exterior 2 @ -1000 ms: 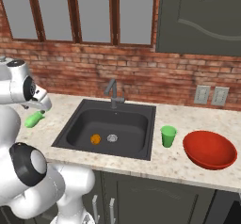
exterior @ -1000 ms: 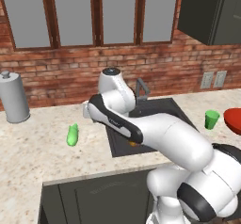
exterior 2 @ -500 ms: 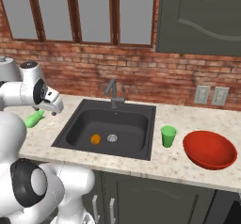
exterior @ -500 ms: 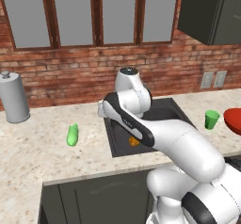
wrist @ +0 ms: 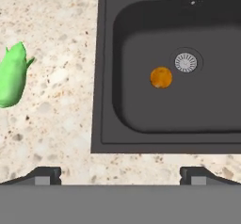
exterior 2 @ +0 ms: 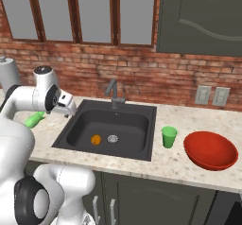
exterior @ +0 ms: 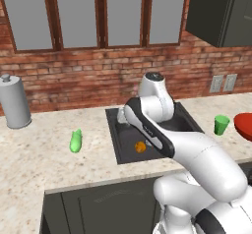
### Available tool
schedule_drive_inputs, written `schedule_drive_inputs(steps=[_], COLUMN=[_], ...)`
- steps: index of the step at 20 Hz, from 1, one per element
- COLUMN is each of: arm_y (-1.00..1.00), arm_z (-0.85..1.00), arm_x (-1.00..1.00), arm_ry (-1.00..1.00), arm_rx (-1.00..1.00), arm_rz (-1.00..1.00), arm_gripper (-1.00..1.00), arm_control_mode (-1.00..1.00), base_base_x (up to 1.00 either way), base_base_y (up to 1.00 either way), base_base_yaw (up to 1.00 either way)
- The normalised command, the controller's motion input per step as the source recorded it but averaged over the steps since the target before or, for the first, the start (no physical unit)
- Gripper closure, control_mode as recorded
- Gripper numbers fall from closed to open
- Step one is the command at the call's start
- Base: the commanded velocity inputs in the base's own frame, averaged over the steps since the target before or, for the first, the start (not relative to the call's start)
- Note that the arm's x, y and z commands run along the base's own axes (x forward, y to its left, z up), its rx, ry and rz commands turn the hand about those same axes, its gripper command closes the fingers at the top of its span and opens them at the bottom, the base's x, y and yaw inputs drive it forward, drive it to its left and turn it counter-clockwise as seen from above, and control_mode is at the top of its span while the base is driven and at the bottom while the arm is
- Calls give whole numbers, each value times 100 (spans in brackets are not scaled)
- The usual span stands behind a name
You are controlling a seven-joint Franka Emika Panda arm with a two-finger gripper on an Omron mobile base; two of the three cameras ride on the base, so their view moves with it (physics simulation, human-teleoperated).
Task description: Remove the corn and orange from the sink. Then move the bowl and cup from the counter to the sink for washing.
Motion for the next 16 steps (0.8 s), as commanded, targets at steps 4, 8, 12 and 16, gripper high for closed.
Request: schedule_drive_inputs(steps=[4,8,12,16], arm_y=[-46,-41,-38,-25], arm_z=[-7,-8,-10,-12], arm_x=[0,2,5,8], arm_ry=[0,0,0,0], arm_rx=[0,0,0,0], arm_rz=[6,4,4,0], arm_gripper=[-100,-100,-100,-100], arm_control_mode=[-100,-100,-100,-100], base_base_x=[0,0,0,0], base_base_y=[0,0,0,0], base_base_yaw=[0,0,0,0])
